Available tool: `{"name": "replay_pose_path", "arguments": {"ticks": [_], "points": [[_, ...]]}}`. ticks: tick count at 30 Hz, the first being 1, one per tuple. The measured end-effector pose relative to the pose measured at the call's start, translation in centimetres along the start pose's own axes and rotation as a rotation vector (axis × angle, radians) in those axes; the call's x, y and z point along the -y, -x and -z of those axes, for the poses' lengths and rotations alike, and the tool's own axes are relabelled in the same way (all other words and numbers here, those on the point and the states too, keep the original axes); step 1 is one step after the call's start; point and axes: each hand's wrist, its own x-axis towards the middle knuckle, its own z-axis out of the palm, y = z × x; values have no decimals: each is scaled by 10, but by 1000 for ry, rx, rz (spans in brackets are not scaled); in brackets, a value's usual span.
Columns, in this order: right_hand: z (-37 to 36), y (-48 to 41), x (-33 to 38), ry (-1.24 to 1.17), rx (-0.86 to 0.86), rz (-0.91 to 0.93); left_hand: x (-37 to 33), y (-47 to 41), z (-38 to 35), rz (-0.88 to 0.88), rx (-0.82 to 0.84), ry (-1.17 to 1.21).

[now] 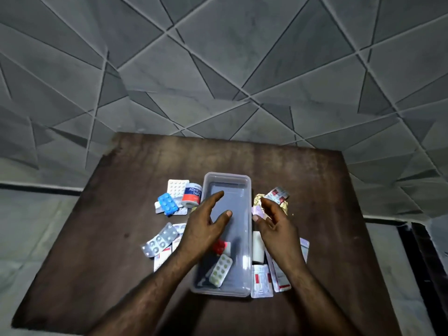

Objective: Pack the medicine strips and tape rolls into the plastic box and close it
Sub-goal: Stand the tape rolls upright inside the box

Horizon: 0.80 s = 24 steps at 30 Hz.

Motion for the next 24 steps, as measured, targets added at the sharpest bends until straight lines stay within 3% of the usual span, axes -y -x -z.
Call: {"name": "replay_pose_path", "arguments": {"ticks": [11, 21, 24], "points": [[-11, 1, -16, 225, 153, -32, 63, 0, 43, 51, 118, -172], [-10, 6, -38, 428, 296, -87, 110, 9, 58, 6, 421, -697], [-13, 8, -46, 477, 341, -50, 111, 8, 52, -27, 447, -793]]}}
